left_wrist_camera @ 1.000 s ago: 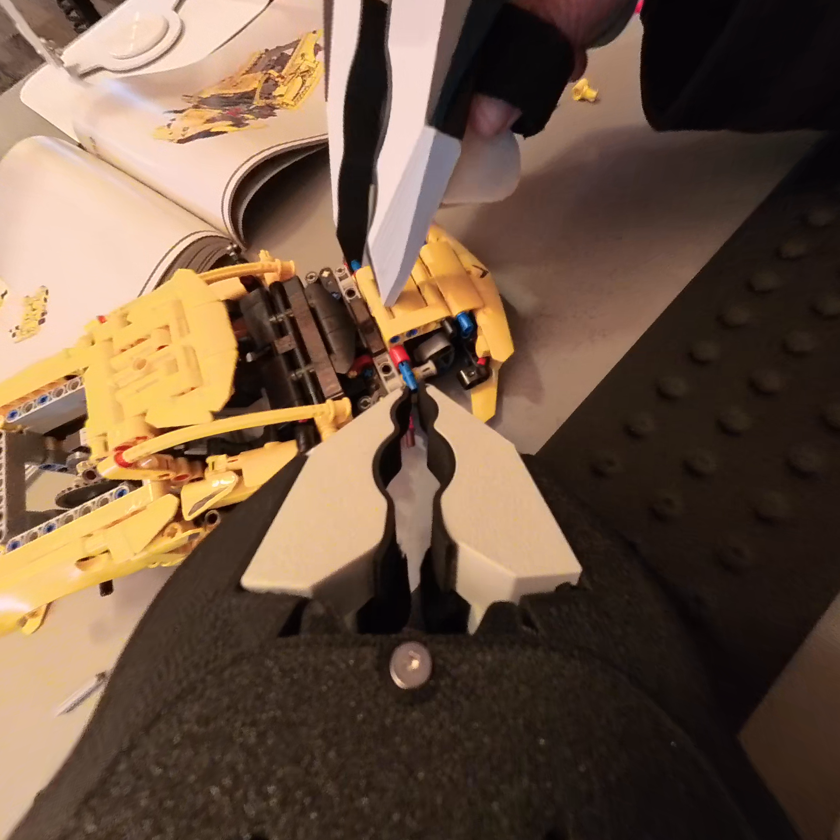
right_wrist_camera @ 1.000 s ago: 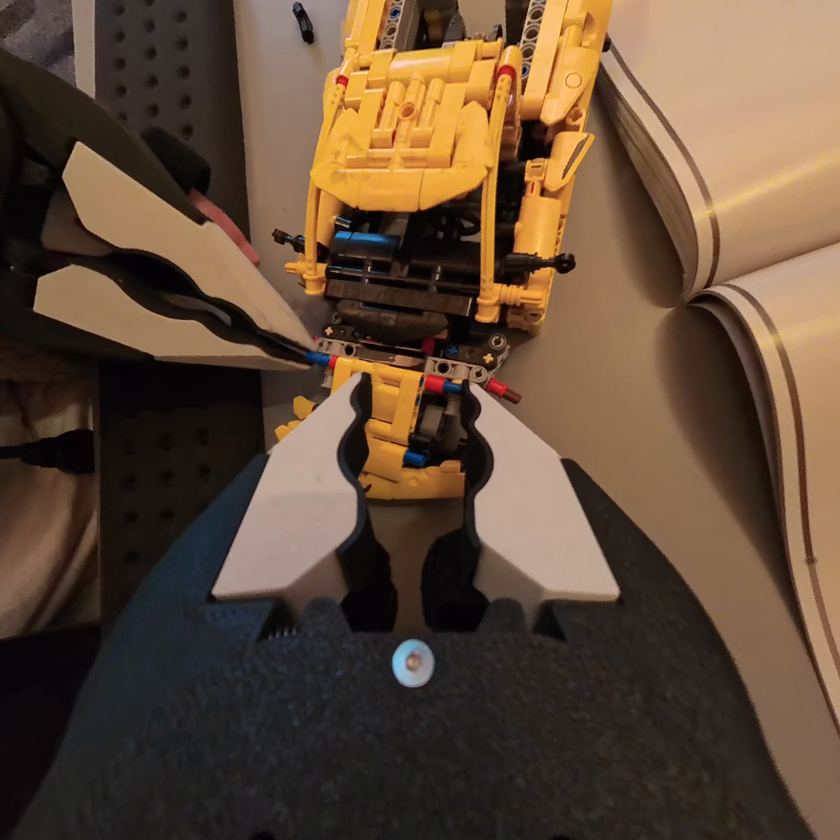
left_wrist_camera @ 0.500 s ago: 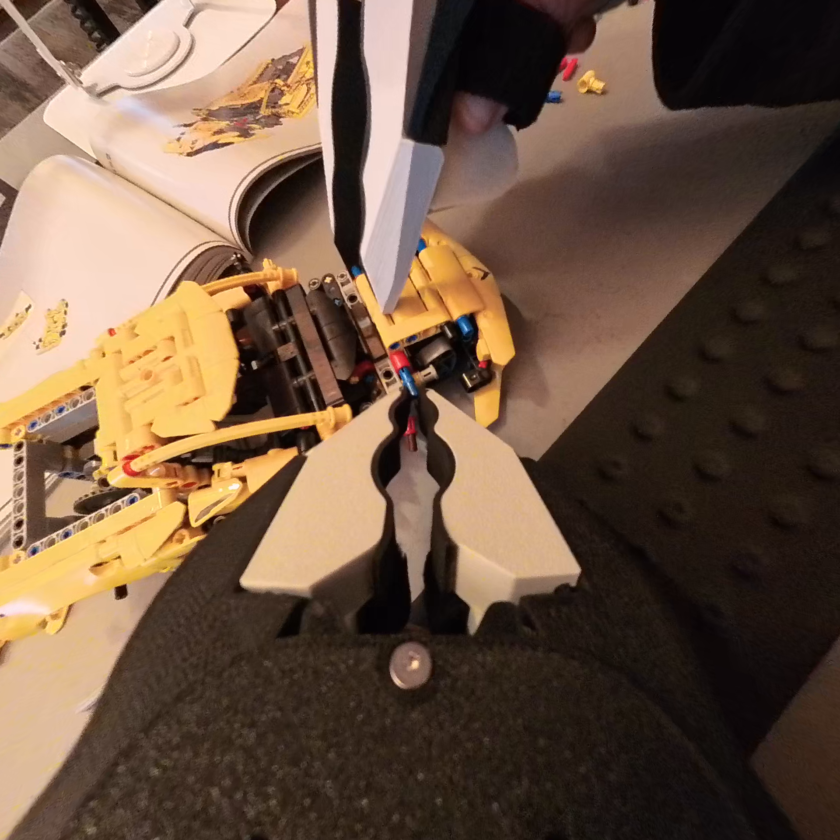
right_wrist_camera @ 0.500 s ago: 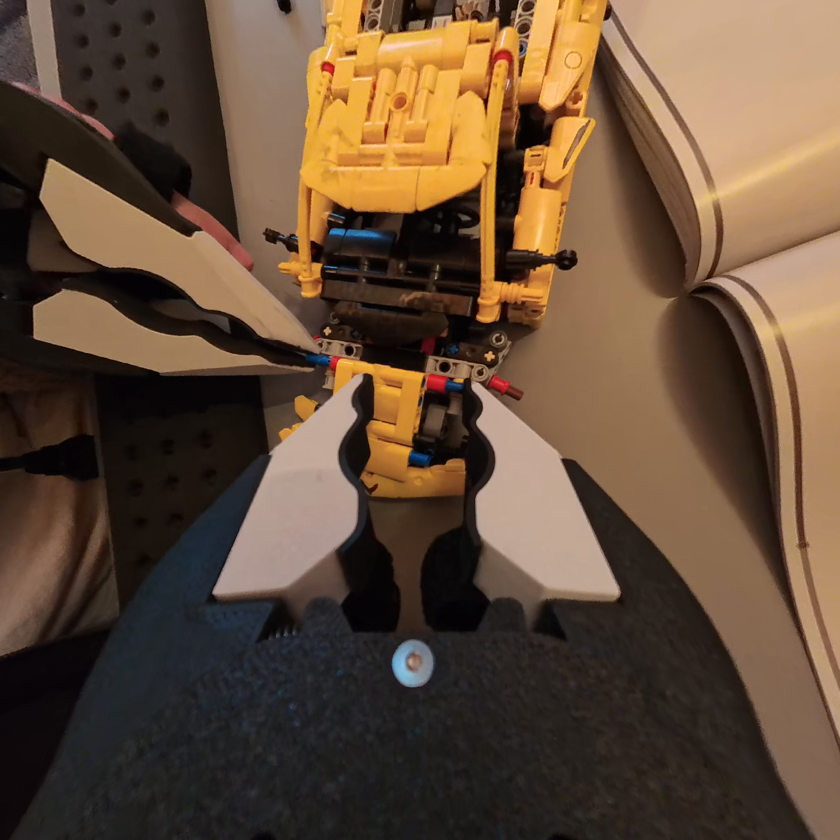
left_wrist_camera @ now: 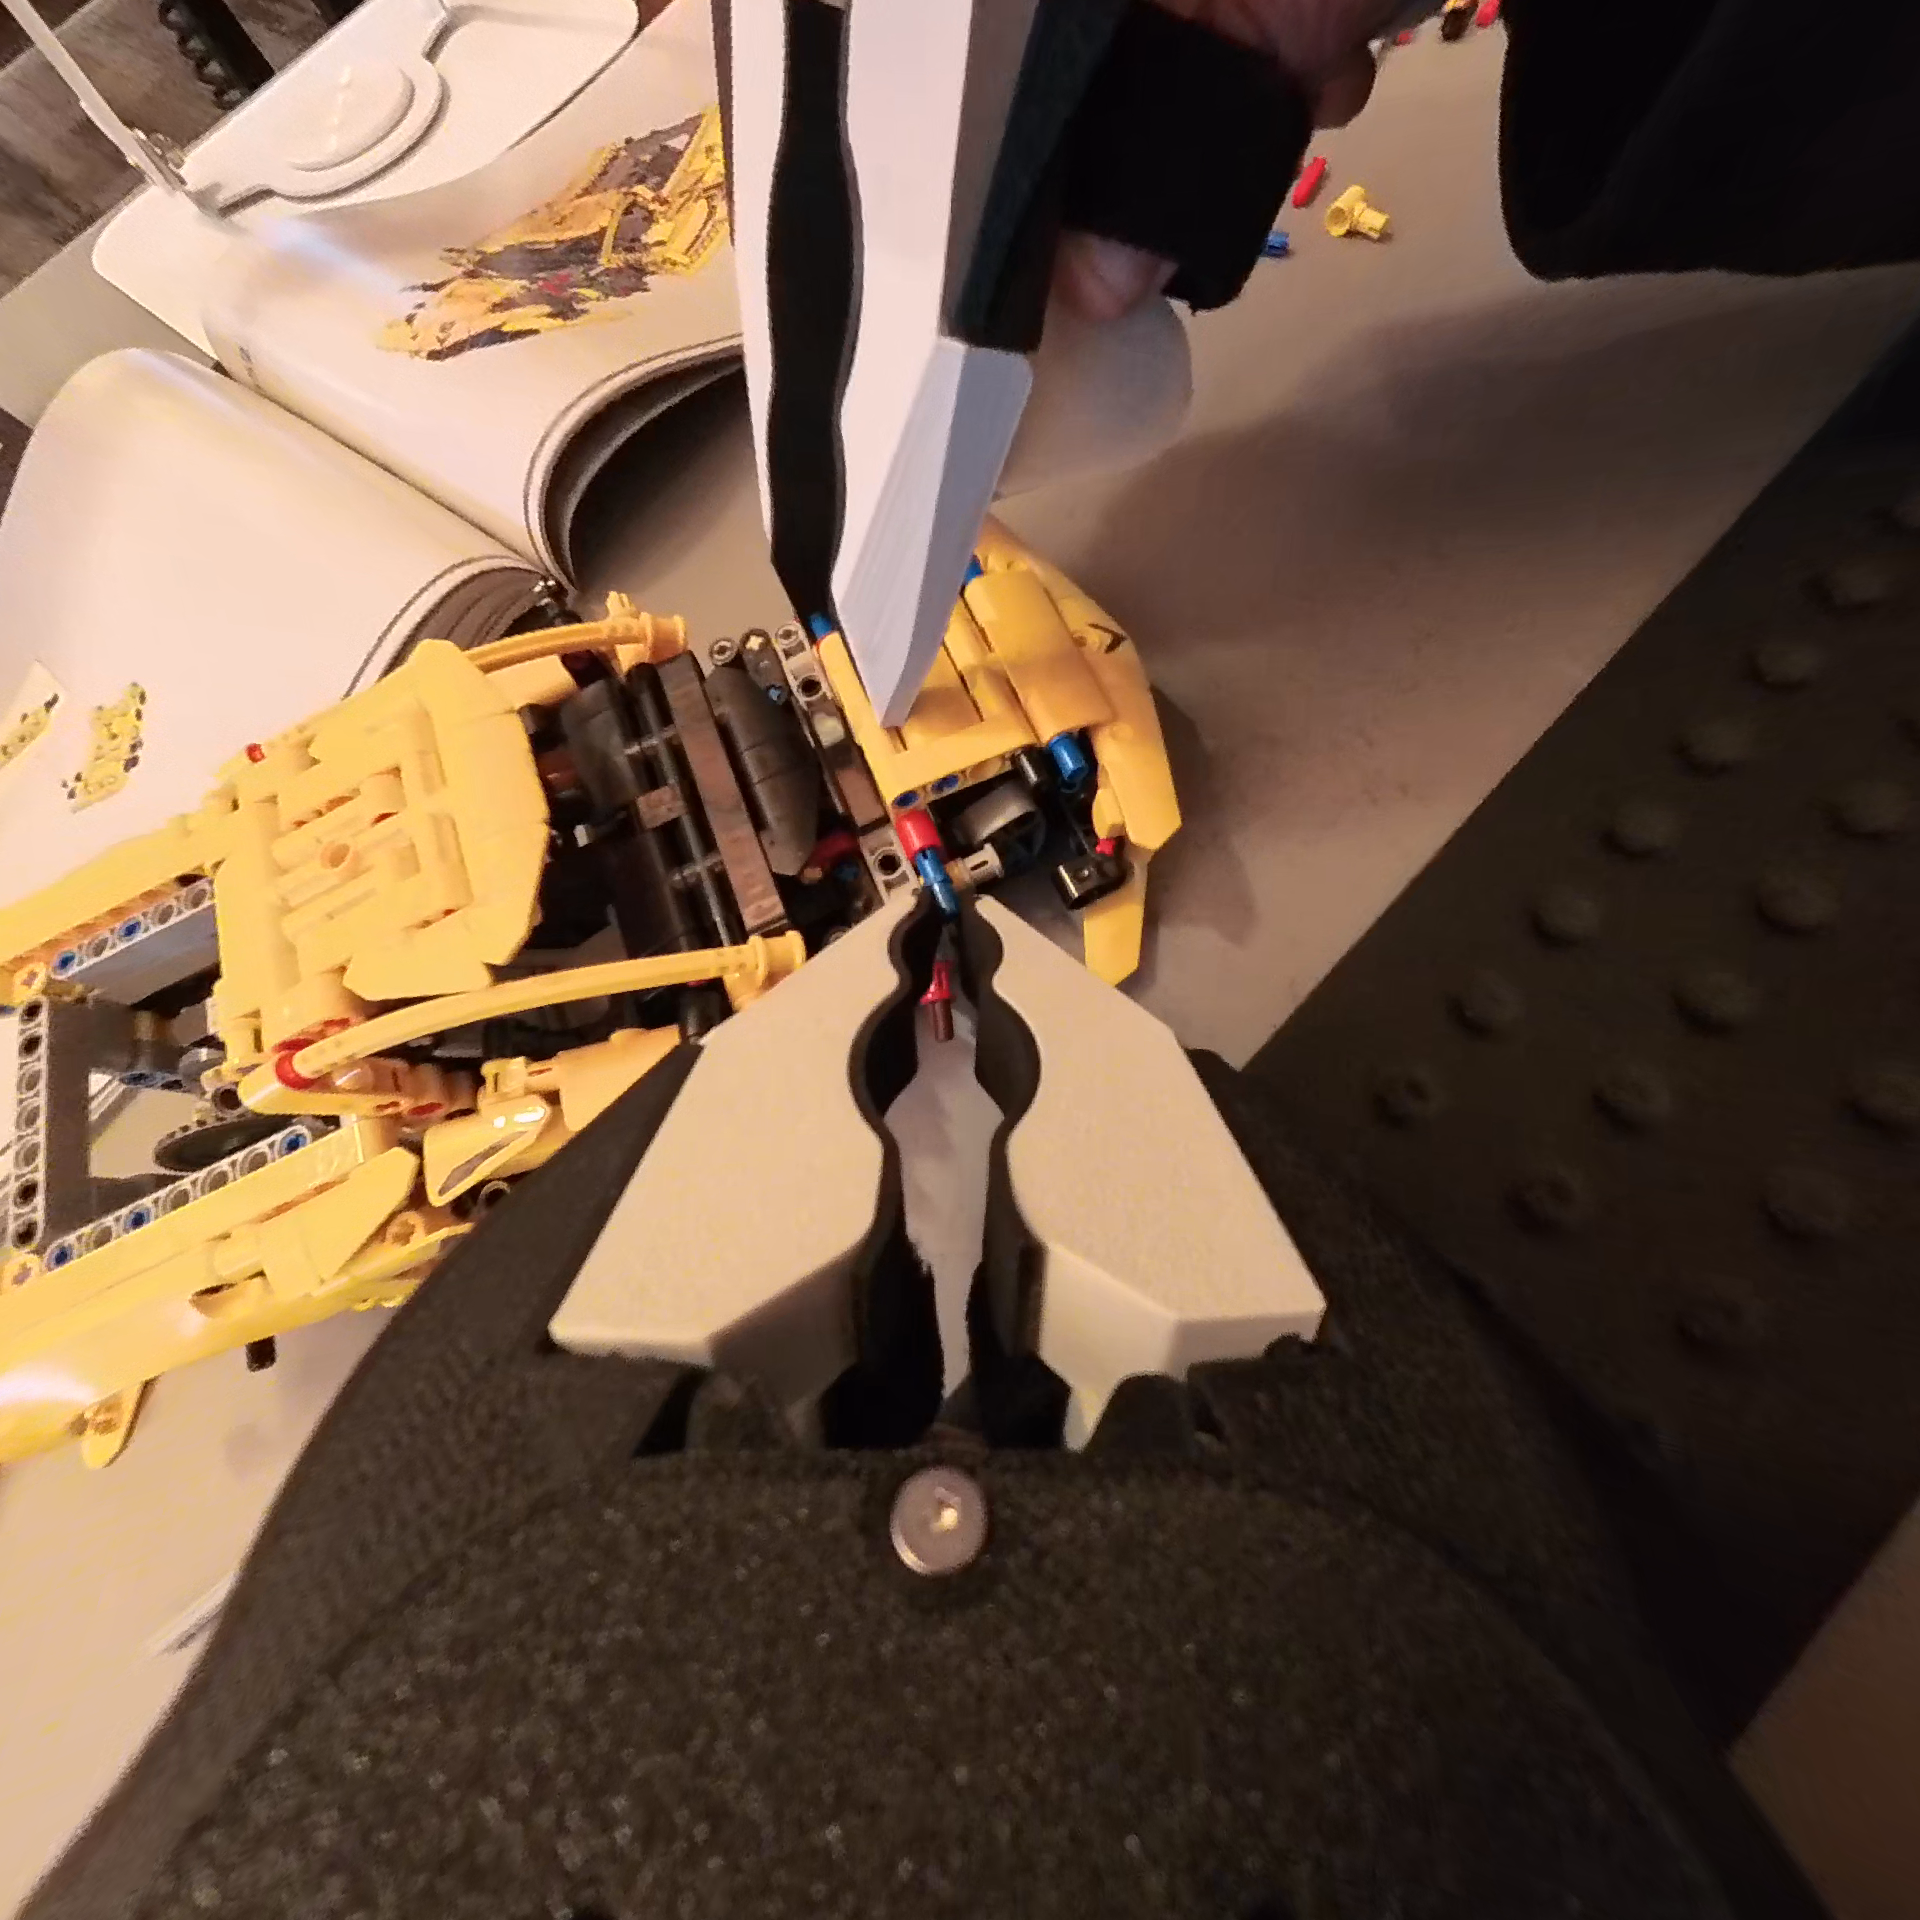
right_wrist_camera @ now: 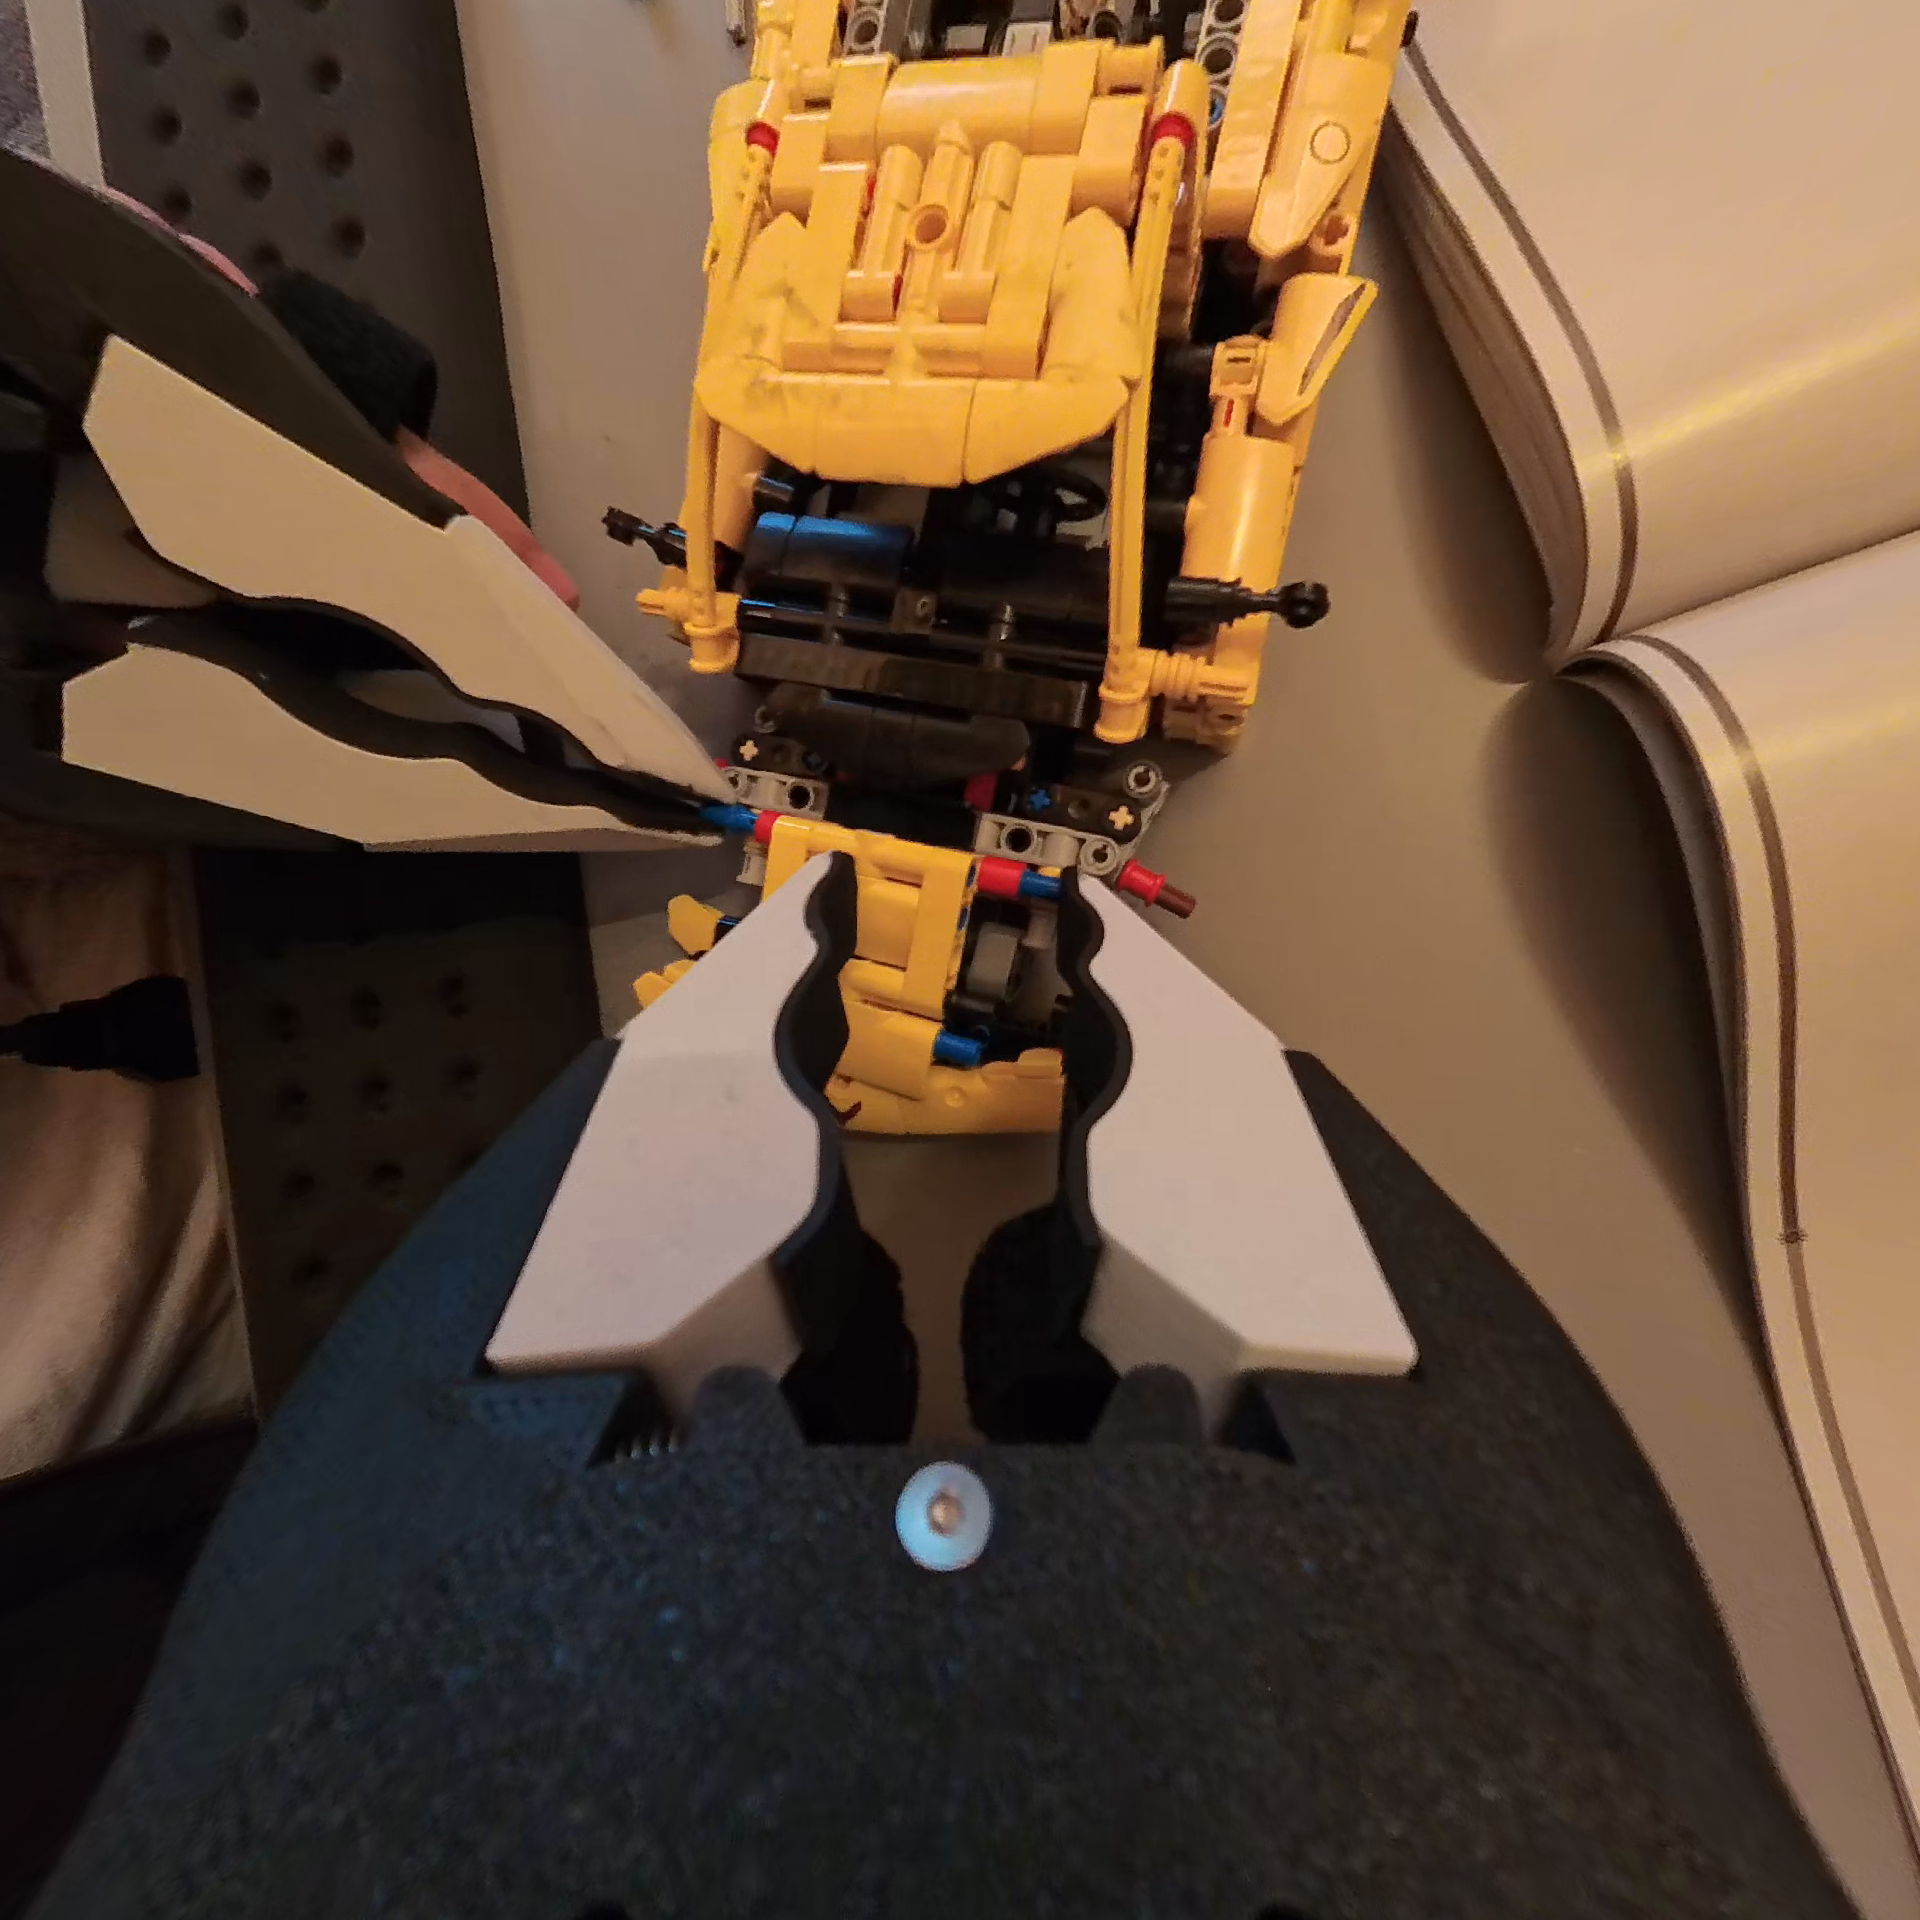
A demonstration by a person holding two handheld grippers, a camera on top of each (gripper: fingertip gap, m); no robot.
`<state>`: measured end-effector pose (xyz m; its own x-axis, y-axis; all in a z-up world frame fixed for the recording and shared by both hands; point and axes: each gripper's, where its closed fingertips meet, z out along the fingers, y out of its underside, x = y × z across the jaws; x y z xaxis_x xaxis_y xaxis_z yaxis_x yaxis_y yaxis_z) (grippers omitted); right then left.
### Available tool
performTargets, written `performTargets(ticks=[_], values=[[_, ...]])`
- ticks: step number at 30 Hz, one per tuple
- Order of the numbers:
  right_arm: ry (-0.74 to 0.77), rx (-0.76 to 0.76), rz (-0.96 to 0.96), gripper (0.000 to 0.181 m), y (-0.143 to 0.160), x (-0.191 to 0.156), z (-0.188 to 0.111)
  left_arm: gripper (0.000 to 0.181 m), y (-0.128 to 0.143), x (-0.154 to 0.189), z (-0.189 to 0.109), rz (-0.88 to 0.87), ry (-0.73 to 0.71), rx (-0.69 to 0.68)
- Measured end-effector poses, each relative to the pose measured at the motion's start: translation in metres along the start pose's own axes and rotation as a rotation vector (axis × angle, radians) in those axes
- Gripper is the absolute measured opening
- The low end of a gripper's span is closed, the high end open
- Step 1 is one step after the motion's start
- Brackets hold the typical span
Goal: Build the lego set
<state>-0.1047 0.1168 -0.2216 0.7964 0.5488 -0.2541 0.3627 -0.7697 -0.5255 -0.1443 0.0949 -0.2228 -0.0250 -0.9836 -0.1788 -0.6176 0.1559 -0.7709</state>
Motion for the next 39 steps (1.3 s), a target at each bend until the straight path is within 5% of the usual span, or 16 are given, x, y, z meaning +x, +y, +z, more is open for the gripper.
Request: performTargets(ticks=[6,13,19,23,25,28,32,39], values=[[-0.01,0.05,0.005,0.039,-0.002,0.003,-0.001,0.004,-0.001,0.007,0.002,-0.01,0.069,0.001],[0.204,0.104,-0.077,0.125,-0.002,-0.011,-0.006,0.022,-0.009,-0.019,-0.041,-0.062,0.082,0.188],[0.293,0.125,-0.075,0.099,-0.001,-0.002,0.008,0.026,-0.01,-0.055,-0.069,-0.078,0.22,0.247],[0.267,0.101,-0.071,0.089,0.002,-0.005,0.007,0.025,-0.012,-0.107,-0.071,-0.025,0.056,0.288],[0.29,0.102,-0.073,0.082,0.001,-0.008,0.003,0.028,-0.012,-0.124,-0.068,-0.08,0.112,0.313],[0.334,0.164,0.006,0.071,0.0,-0.017,-0.012,0.051,0.002,-0.131,-0.05,-0.082,0.253,0.241],[0.366,0.308,0.215,0.03,-0.005,-0.049,-0.004,0.069,0.022,-0.156,-0.031,-0.024,0.203,0.188],[0.56,0.275,0.427,0.03,-0.001,-0.045,0.016,0.068,0.034,-0.153,-0.031,-0.094,0.21,0.144]])
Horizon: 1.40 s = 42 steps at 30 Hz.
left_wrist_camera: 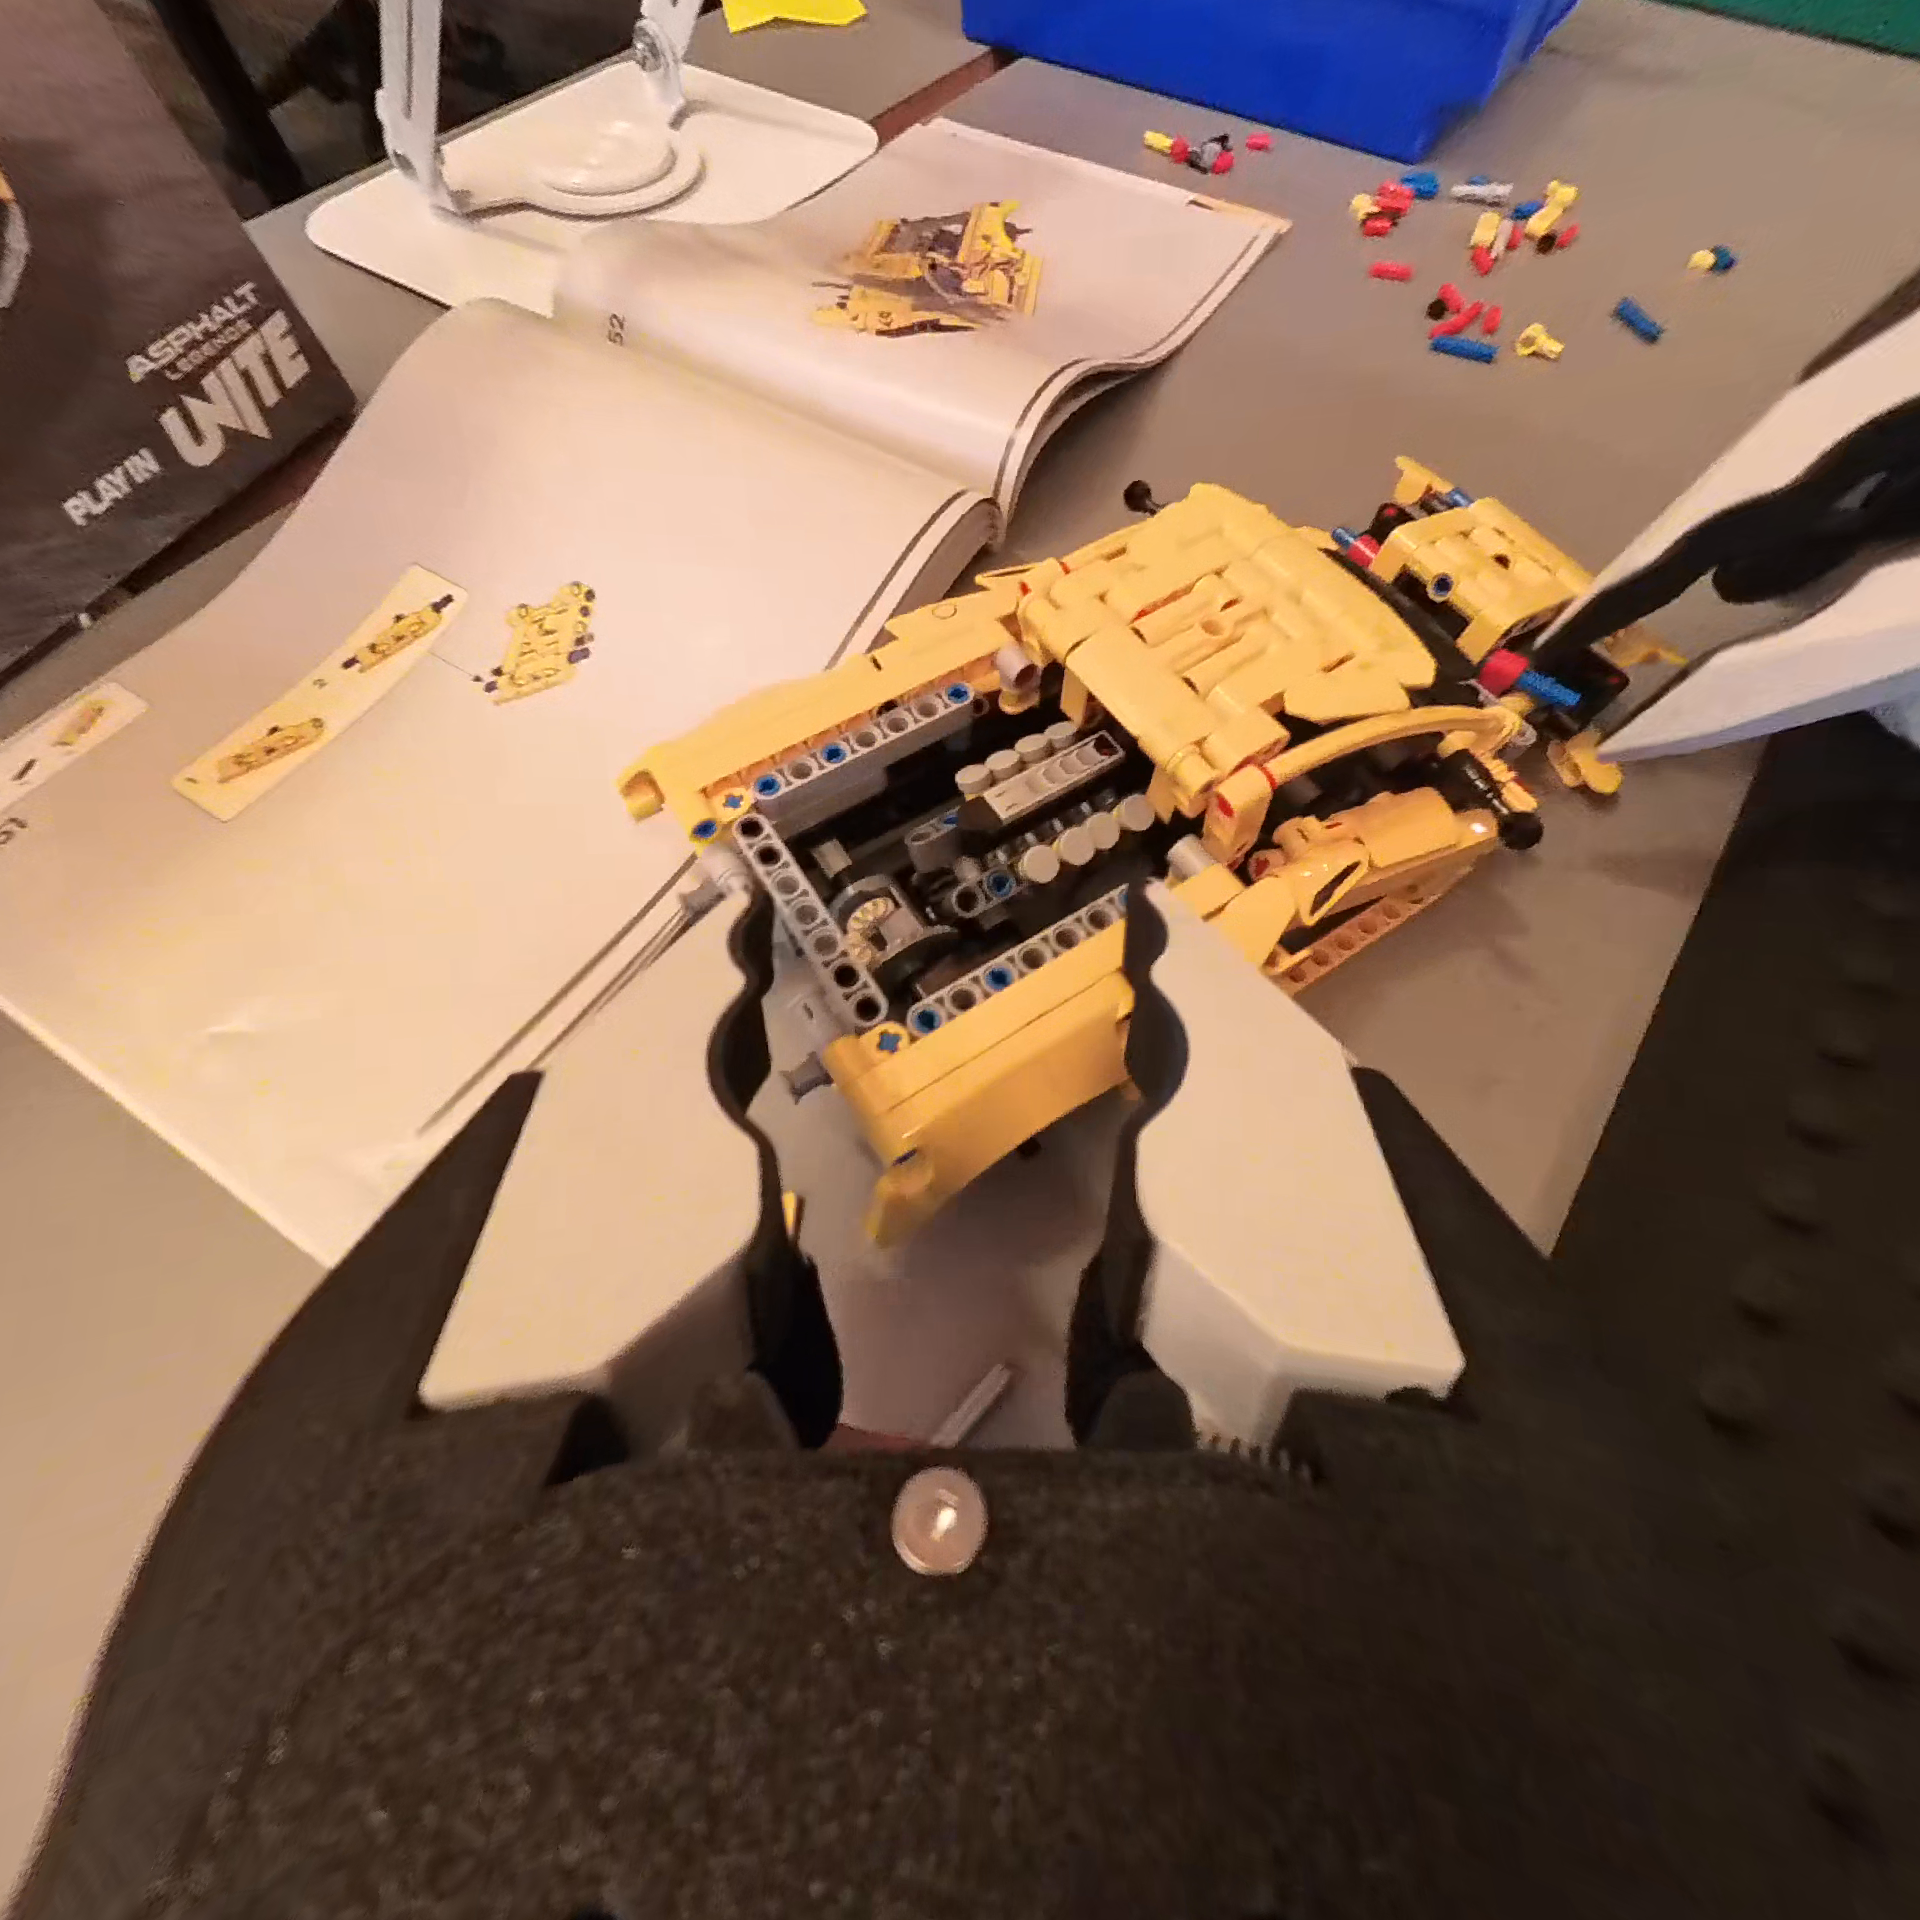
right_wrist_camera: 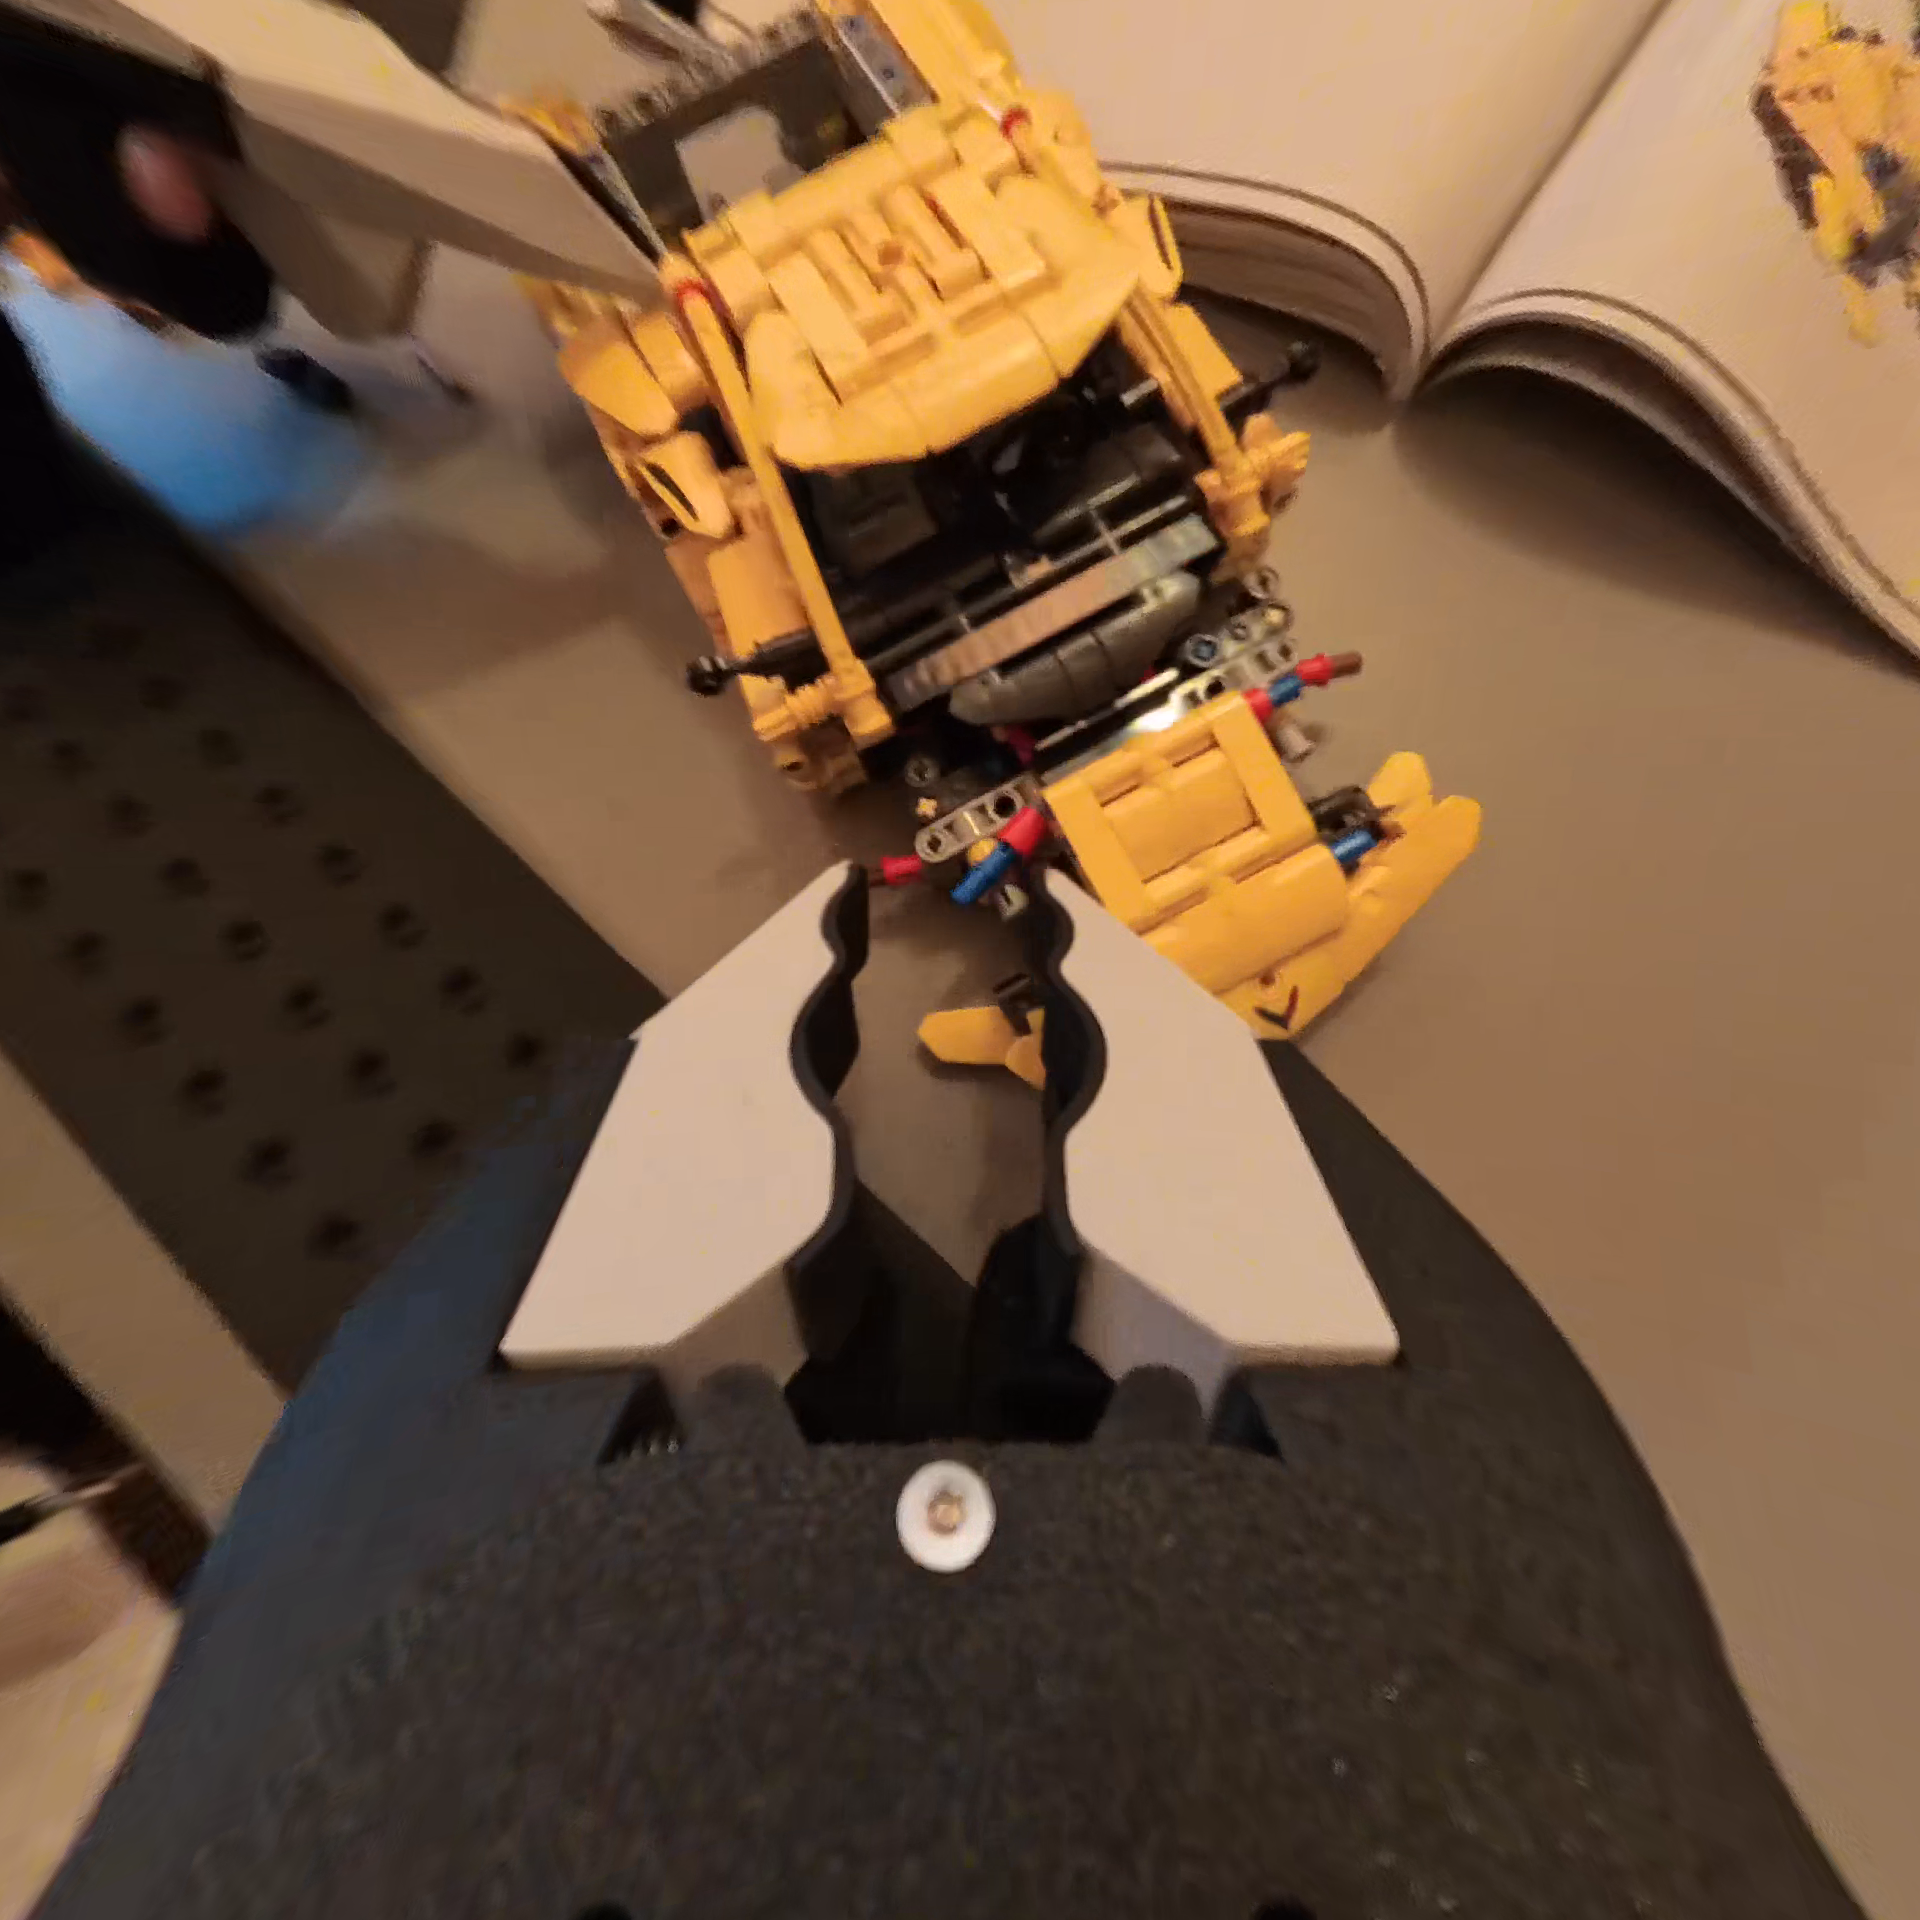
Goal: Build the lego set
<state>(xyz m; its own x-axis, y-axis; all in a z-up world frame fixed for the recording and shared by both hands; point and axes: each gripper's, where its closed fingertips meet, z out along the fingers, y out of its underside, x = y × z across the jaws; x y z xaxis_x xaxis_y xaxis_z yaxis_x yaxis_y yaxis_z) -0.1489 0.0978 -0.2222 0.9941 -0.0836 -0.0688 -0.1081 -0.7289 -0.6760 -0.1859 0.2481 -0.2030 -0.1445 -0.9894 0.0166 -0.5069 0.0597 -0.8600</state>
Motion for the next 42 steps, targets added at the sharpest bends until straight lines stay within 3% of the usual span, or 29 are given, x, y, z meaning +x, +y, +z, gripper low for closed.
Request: performTargets(ticks=[3,10,13,16,19,21,23,26,27,29,34,42], values=[[0.163,0.016,-0.032,0.015,0.0,0.007,-0.002,0.068,0.005,0.006,-0.004,-0.064,0.023,0.016],[0.258,0.013,0.034,0.004,0.007,0.037,-0.003,0.068,0.01,0.032,-0.01,-0.166,0.093,0.016],[0.311,0.008,0.098,0.003,0.016,0.063,-0.013,0.053,0.012,0.062,-0.013,-0.123,0.143,-0.029],[0.288,0.022,0.183,0.003,0.022,0.074,-0.019,0.054,-0.002,0.083,-0.017,-0.081,0.185,-0.024],[0.226,0.05,0.255,0.003,0.022,0.072,-0.02,0.054,-0.041,0.07,-0.015,0.045,0.145,0.023],[0.178,0.058,0.266,0.003,0.022,0.069,-0.021,0.054,-0.068,0.063,-0.002,0.123,0.183,0.018],[0.11,0.072,0.213,0.009,0.021,0.064,-0.025,0.055,-0.075,0.059,0.022,0.219,0.26,-0.077],[0.005,0.119,0.112,0.018,0.017,0.057,-0.032,0.07,-0.056,0.048,0.056,0.234,0.382,-0.24],[-0.021,0.152,0.111,0.026,0.014,0.052,-0.03,0.087,-0.045,0.055,0.057,0.193,0.488,-0.299],[0.029,0.155,0.113,0.03,0.016,0.056,-0.026,0.09,-0.034,0.071,0.049,0.085,0.671,-0.316],[0.142,0.123,0.111,0.017,0.015,0.068,-0.016,0.095,-0.019,0.072,0.051,0.104,0.641,-0.278],[0.255,0.044,0.252,0.006,0.018,0.078,-0.017,0.083,-0.004,0.082,0.058,0.143,0.542,-0.352]])
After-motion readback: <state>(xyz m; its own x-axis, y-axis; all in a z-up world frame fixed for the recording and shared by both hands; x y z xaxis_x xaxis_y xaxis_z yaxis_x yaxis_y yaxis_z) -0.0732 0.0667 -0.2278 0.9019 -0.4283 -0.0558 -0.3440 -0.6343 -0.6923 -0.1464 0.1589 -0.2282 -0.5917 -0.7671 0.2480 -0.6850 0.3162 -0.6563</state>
